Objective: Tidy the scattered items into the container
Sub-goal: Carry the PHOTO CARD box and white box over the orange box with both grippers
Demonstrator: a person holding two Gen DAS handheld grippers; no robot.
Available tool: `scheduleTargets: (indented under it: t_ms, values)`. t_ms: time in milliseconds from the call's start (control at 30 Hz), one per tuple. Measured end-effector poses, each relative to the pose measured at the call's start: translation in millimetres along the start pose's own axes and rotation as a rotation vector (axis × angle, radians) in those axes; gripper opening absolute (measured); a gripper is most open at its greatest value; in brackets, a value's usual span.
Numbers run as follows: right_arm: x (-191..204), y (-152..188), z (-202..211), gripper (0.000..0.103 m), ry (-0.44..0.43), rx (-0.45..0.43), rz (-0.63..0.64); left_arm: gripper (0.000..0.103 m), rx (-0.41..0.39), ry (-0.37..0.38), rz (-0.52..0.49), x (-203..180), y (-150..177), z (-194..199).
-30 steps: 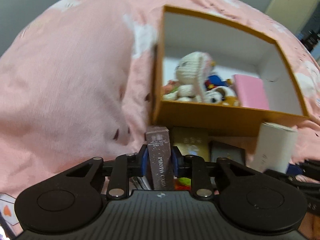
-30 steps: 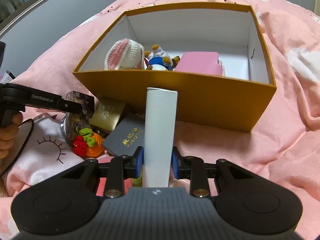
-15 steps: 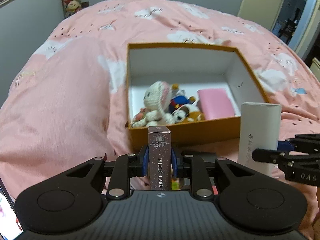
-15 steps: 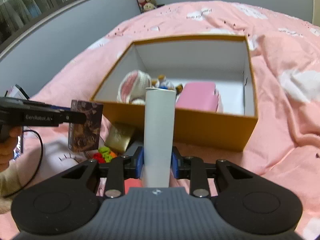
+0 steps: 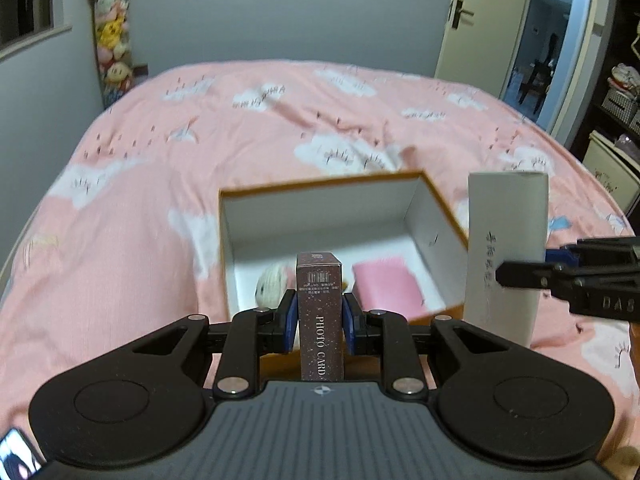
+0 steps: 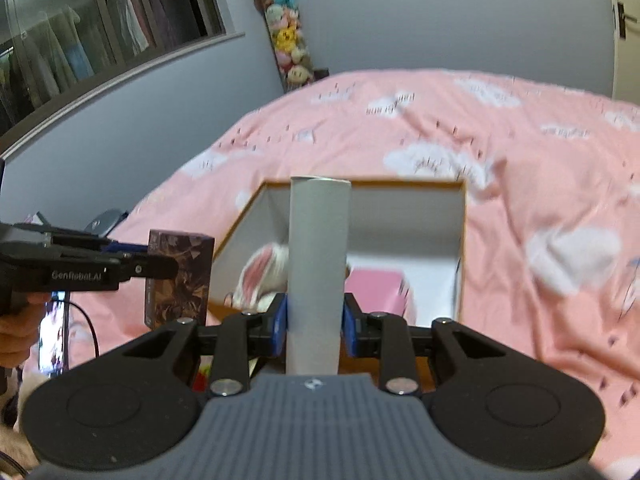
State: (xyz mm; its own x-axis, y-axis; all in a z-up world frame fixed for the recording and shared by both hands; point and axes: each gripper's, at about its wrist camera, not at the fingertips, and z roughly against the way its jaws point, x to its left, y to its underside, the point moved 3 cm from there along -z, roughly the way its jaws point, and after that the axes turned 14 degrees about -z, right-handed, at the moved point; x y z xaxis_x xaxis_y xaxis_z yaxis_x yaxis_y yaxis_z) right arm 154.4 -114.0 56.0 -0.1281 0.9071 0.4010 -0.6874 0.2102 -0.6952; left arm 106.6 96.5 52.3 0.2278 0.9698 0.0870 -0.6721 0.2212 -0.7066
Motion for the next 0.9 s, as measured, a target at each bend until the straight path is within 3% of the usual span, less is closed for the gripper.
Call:
scheduleTargets:
  t_ms: [167,267,500,900]
  values:
    - [-0.8,-34.9,-12.4,0.031,0.059,-0.063,0.045,0.026,-0.051,0.016,0.001,0.0,-21.5,-9.9]
    - [-9.0,-49.1,-32.9,0.031,0.126,-0.037,0.06,0.026,-0.058,0.032,0.001,-1.4,-28.3,-21.3]
    - [-30.4,-59.7,-98.6,0.031,0.254,0.15,0.064,0.026,-0.029,0.078,0.023,-2.3,-27.2,-48.0]
    - [-52.3,-38.1,-179.9,0.03,0.452,0.4,0.111,0.026,-0.013,0.121,0.077,7.4,-15.3,-55.3]
